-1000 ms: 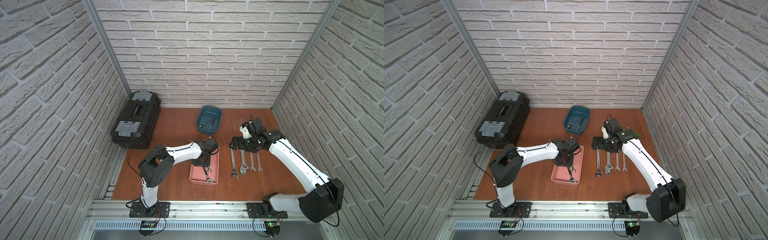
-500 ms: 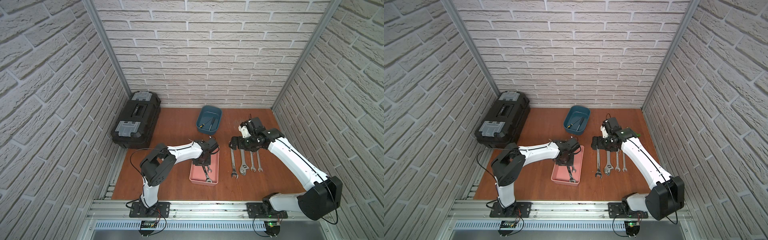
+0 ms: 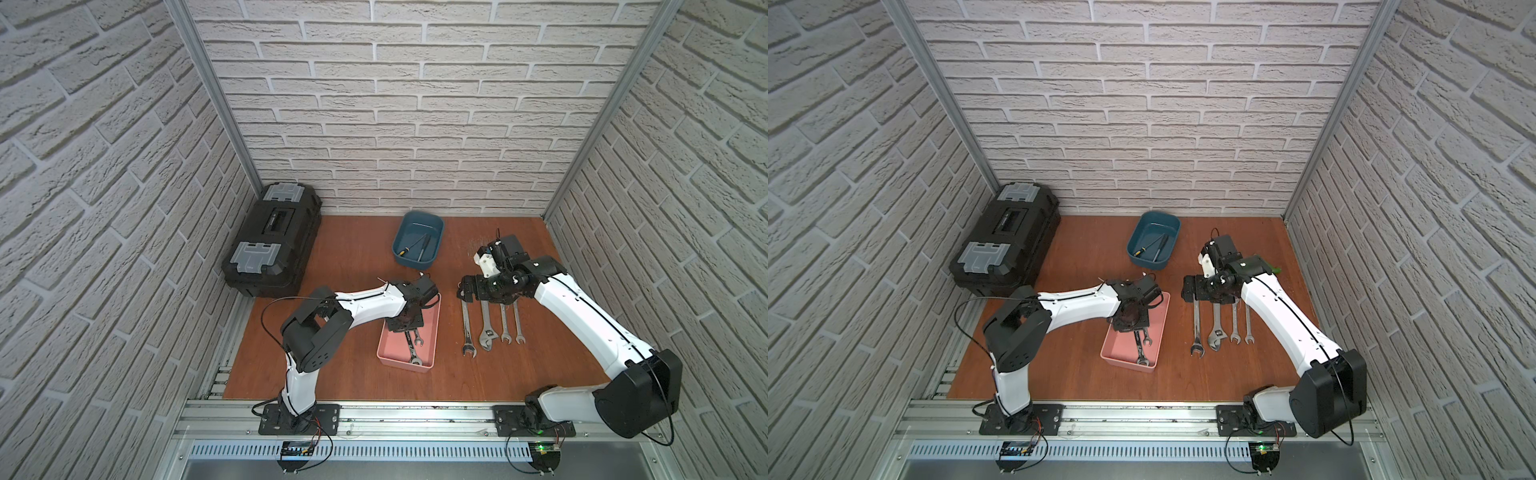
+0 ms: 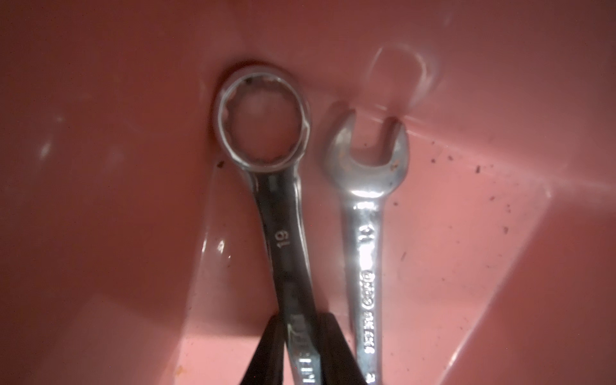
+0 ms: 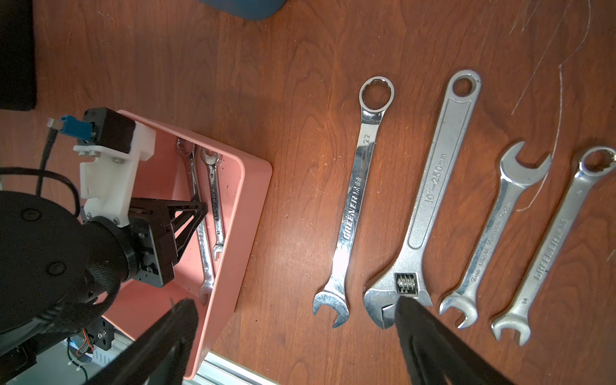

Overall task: Take out the wrench from the storage box
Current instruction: Pick up the wrench from the storage box.

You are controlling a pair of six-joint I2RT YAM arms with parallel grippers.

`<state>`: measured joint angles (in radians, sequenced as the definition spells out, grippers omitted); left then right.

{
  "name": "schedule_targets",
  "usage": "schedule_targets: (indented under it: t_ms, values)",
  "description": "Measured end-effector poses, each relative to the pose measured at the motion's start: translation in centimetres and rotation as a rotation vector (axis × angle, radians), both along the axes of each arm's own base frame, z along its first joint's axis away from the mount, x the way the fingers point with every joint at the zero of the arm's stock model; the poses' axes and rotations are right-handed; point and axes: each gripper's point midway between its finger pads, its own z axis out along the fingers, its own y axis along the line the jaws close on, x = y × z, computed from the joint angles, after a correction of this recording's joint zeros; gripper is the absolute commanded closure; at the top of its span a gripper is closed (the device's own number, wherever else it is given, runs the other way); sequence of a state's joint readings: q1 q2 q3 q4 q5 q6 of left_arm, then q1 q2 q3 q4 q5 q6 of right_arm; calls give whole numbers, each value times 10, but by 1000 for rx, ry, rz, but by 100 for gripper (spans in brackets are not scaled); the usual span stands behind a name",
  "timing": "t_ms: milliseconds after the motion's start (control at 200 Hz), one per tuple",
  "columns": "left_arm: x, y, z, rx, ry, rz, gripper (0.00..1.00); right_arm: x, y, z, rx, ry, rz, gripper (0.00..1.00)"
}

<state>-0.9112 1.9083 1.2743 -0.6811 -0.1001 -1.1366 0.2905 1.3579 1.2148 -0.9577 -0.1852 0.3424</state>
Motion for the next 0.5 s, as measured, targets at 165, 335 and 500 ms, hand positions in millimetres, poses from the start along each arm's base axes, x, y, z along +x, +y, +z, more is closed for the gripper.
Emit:
schedule_targets:
  t_ms: [165, 335, 500]
  values:
    - [2, 2, 1, 7, -18, 53, 100, -1, -1, 0, -11, -2, 26, 3]
    - [3, 11, 3, 47, -40, 83, 100, 3, -1, 9, -13, -29, 44, 3]
    - [6, 15, 12, 62, -56, 106, 100, 5, -1, 11, -16, -39, 56, 3]
